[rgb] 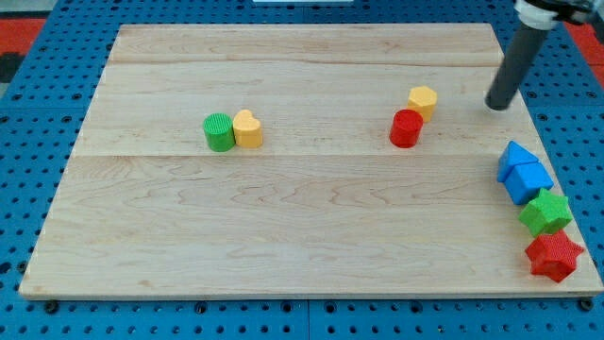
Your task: Place the hexagon above the triangle
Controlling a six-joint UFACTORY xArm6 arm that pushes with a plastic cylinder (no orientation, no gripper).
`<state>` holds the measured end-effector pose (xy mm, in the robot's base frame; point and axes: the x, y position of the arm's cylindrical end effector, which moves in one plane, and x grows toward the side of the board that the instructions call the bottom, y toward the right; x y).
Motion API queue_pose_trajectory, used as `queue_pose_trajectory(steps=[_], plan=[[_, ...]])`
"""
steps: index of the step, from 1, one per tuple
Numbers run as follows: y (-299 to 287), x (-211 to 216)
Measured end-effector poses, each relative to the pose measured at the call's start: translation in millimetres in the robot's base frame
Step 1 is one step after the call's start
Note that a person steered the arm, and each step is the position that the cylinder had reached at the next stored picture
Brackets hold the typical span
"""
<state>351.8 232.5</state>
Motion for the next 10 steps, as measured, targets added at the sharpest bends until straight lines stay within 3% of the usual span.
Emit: queue_pose_trajectory(steps=[1, 3, 5, 6, 7, 8, 10], plan=[[-76, -24], [-109, -1], [-56, 55], [-34, 61], [-26, 61], [-79, 90], [-33, 104]])
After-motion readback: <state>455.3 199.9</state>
